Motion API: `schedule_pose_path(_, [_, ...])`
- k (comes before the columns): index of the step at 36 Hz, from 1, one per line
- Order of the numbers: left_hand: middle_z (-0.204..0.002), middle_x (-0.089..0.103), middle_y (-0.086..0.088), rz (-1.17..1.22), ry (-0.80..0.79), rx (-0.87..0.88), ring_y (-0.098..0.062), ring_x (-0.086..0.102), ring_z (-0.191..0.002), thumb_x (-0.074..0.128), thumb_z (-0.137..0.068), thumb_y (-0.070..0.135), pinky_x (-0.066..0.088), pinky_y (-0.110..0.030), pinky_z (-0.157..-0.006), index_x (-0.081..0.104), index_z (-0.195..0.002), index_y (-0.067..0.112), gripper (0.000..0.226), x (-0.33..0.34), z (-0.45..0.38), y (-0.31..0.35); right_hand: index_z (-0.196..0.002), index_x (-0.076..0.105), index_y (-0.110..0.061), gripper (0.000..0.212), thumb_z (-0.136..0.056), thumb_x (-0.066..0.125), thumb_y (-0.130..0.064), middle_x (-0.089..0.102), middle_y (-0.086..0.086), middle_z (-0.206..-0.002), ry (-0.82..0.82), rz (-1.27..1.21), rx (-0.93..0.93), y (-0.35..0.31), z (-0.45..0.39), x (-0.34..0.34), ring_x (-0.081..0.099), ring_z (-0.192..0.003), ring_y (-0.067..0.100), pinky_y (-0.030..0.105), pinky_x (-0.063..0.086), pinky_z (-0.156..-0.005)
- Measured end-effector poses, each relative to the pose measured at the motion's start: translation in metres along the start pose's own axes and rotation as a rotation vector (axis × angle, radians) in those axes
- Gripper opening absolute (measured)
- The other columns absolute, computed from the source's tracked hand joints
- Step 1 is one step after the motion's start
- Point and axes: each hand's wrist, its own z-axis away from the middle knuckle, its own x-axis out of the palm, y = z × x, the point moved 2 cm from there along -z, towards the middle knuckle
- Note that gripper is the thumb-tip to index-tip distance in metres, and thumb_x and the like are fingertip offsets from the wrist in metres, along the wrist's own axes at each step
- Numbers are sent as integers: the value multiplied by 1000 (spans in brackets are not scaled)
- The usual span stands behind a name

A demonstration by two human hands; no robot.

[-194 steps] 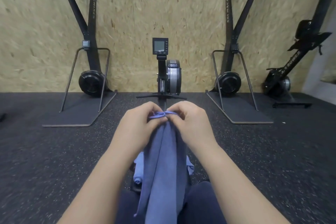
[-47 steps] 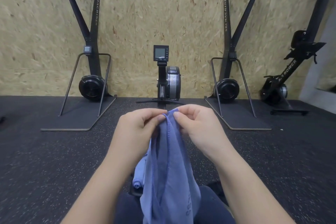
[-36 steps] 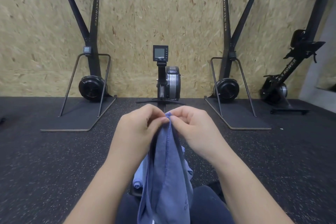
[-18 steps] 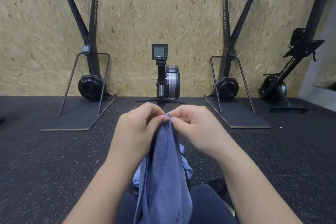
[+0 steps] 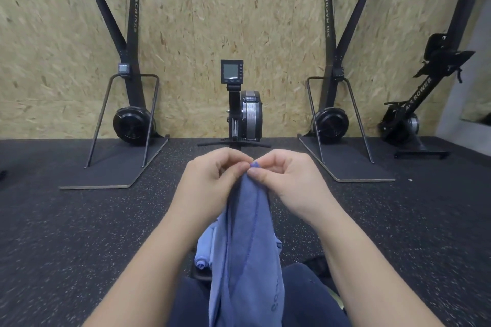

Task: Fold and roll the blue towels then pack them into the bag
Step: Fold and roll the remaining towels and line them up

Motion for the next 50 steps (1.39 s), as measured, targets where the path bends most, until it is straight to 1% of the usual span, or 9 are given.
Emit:
schedule_pose_path(11, [-78, 56, 18, -162, -81, -18, 7, 49, -71, 58, -82, -2, 34, -7, -65, 49, -84, 32, 35, 23, 5, -27, -75, 63, -23, 18, -89, 66, -11, 70, -8, -71, 246, -12, -72, 10, -16, -20, 61, -71, 5, 23, 45, -70])
schedule_pose_path(17, [-79, 48, 0, -432, -242, -69, -22, 48, -85, 53, -78, 3, 40, -32, -71, 53, -87, 24, 22, 34, 6, -71, -81, 60, -21, 16, -94, 59, -11, 65, -10, -72, 323, -107, -52, 21, -26, -35, 55, -73, 6, 22, 44, -71])
schedule_pose_path(21, [-85, 47, -3, -601, -266, -144, -29, 54, -86, 52, -82, 16, 46, -37, -78, 54, -93, 23, 13, 27, 5, -94, -84, 60, -19, 15, -95, 57, -10, 66, -8, -76, 394, -140, -72, 24, -30, -55, 58, -72, 4, 15, 46, -68])
schedule_pose_path(26, [-81, 50, -4, -776, -197, -166, -31, 54, -90, 53, -86, 24, 42, -35, -76, 59, -96, 20, 12, 7, -3, -113, -85, 59, -18, 14, -94, 57, -7, 66, -10, -74, 499, -207, -80, 31, -32, -83, 58, -70, 2, 16, 46, -71])
schedule_pose_path(32, [-69, 62, 8, -924, -15, 106, -26, 55, -81, 40, -82, 53, 41, -36, -65, 62, -72, 22, 39, -11, -12, -124, -82, 61, -23, 14, -94, 60, -14, 67, -2, -80, 505, 87, -44, 48, -27, -104, 57, -77, 10, 28, 43, -74])
schedule_pose_path(38, [-70, 63, 9, -1017, 172, 228, -19, 39, -86, 41, -85, 42, 23, -35, -71, 68, -69, 24, 37, -21, -17, -124, -79, 59, -24, 17, -93, 60, -15, 64, -6, -76, 560, 224, -19, 56, -19, -111, 55, -71, 8, 24, 41, -67])
schedule_pose_path(43, [-62, 64, 7, -913, 217, 272, -24, 48, -75, 51, -84, 35, 21, -30, -65, 70, -69, 19, 29, -24, -19, -114, -87, 57, -22, 11, -95, 53, -17, 62, -6, -83, 554, 326, 38, 60, -20, -112, 54, -74, 7, 25, 40, -66])
schedule_pose_path(46, [-61, 61, 0, -849, 242, 186, -29, 52, -69, 70, -79, 22, 30, -32, -62, 67, -76, 13, 11, -25, -21, -109, -89, 54, -21, 10, -96, 49, -16, 60, -3, -83, 549, 367, 62, 60, -20, -110, 53, -75, 14, 27, 40, -66])
schedule_pose_path(50, [-66, 60, -8, -835, 272, 92, -28, 51, -79, 81, -74, 14, 37, -39, -71, 69, -92, 12, 22, -25, -21, -108, -93, 53, -15, 7, -97, 47, -15, 58, -4, -80, 526, 436, 79, 56, -17, -106, 50, -68, 7, 18, 36, -60])
